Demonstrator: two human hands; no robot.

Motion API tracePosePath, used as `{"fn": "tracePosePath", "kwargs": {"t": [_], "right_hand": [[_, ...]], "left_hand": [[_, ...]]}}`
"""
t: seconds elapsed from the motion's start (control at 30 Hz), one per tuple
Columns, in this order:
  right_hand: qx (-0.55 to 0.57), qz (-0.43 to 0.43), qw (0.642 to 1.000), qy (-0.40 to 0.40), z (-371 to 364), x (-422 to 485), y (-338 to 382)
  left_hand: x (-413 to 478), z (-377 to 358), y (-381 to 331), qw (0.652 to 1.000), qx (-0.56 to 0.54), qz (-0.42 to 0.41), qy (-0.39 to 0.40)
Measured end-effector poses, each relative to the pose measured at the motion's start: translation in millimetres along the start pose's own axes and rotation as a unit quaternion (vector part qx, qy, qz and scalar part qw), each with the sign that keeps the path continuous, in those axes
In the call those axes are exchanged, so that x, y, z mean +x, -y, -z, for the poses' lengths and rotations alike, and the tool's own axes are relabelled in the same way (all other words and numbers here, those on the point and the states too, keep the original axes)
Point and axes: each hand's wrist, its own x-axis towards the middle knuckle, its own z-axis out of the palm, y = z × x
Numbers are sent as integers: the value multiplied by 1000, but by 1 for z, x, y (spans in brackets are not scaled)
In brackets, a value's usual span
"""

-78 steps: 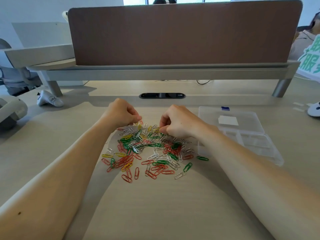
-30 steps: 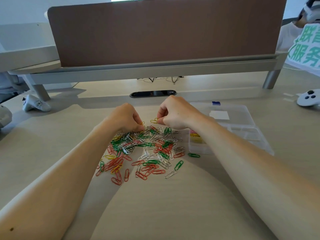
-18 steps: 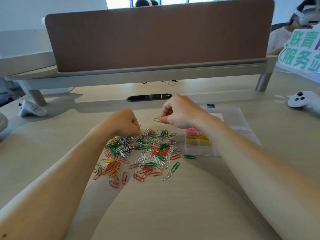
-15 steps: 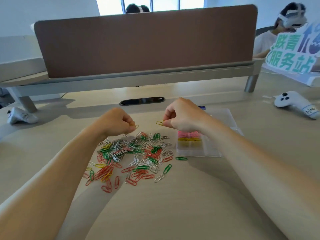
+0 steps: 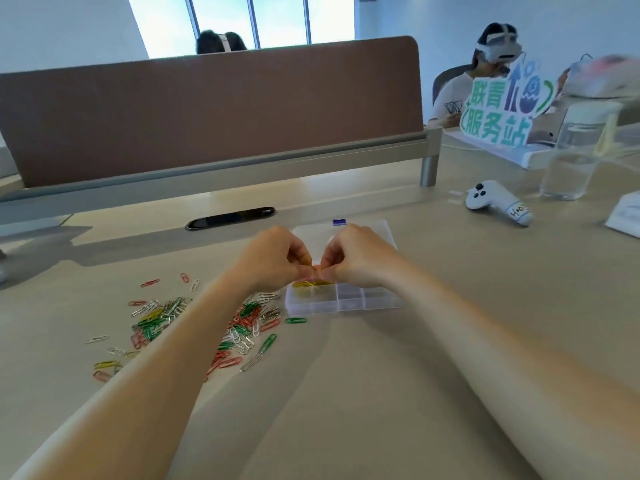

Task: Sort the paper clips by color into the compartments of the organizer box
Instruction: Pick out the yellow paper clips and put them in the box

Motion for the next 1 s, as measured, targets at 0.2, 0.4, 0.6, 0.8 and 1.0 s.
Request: {"fn": "tracePosePath", "kwargs": {"t": [0.2, 0.4, 0.6, 0.8, 1.0], "right_hand": [[15, 5, 1000, -13, -1, 2, -7], [37, 5, 999, -11, -2, 3, -8], [42, -3, 999, -32, -4, 5, -8], [70, 3, 997, -42, -2, 8, -2], [18, 41, 999, 17, -14, 26, 25]], "left_hand": [[0, -2, 6, 1000, -17, -6, -6], [0, -1, 9, 998, -51, -26, -17], [-6, 8, 17, 999, -34, -27, -15], [-12, 41, 45, 998, 3, 26, -56], [-12, 31, 79, 994, 60, 82, 31]]}}
